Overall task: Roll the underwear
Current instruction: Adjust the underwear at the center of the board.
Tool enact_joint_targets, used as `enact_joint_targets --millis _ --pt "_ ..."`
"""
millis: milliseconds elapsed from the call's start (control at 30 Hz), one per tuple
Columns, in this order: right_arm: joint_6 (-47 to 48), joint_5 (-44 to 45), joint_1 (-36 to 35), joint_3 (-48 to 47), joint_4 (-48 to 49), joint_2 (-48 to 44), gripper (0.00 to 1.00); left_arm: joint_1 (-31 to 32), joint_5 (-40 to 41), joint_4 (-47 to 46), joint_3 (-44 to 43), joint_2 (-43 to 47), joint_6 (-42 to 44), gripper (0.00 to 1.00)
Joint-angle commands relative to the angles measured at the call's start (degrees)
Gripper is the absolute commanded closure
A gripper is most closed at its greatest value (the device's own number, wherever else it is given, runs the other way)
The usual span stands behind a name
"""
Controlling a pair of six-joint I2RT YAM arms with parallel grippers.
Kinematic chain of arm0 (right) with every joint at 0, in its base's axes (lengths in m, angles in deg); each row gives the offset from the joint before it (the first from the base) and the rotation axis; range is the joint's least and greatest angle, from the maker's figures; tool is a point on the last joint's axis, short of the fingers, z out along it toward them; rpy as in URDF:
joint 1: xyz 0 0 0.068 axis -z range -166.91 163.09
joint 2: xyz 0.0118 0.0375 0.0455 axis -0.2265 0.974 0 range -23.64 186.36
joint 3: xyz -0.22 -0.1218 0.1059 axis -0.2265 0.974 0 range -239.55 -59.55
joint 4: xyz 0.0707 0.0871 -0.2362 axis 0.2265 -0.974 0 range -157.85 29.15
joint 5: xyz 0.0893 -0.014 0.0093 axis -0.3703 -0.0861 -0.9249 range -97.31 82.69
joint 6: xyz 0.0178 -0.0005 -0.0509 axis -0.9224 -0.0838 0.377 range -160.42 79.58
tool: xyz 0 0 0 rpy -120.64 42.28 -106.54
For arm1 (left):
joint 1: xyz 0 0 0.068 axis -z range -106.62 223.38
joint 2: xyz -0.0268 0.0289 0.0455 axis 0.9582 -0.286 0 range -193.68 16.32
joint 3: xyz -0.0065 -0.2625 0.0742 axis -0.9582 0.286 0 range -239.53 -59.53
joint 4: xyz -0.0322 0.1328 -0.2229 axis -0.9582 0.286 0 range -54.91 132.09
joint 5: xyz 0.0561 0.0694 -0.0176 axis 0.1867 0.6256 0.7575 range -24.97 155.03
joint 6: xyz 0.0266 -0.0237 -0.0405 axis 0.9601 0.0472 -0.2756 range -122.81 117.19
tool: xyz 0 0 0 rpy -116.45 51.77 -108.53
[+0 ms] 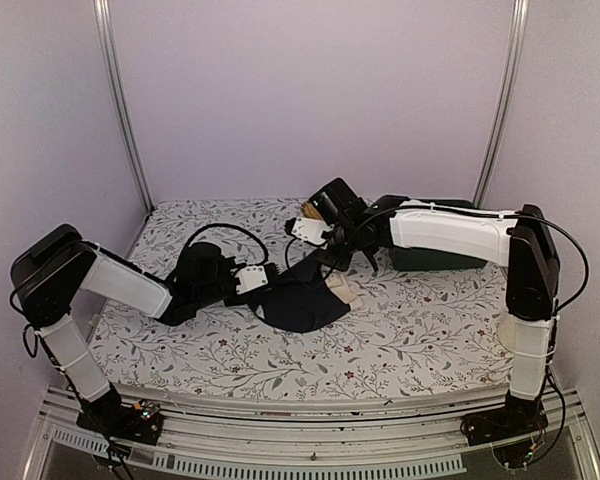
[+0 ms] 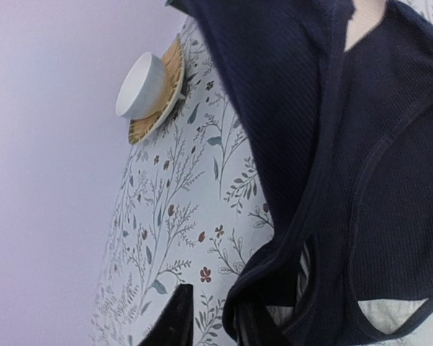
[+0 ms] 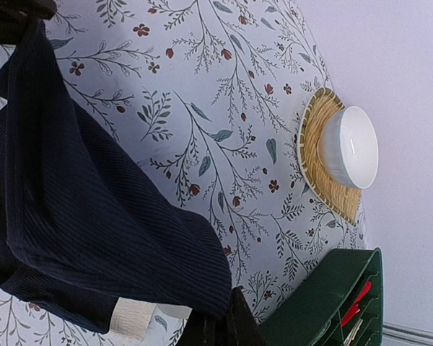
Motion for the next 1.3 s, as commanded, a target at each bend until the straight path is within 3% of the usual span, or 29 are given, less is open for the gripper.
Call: enact_joint_targets --millis 0,67,433,1000,1267 --pt "0.35 0.09 0.54 0.61 1.89 -0.76 0.97 -2.79 3.29 -4.56 1.24 -0.28 0.08 0.92" --pt "2.82 0.89 0.43 3.65 5.61 -2.11 0.97 -3.87 3.47 -4.94 1.13 -0.48 -0.09 1.00" --pt "14.95 3.53 -3.36 24.77 20.25 -12.47 0.98 -4.84 -10.11 5.85 3.71 4.44 2.67 1.00" --pt "16.94 10.68 -8.06 31.72 20.38 -11.02 0.98 -4.84 -18.45 15.71 5.97 10.25 6.43 0.97" --pt "19.44 12.23 -8.07 33.58 22.26 -9.12 0.98 -4.75 -22.20 23.62 4.21 10.47 8.04 0.82"
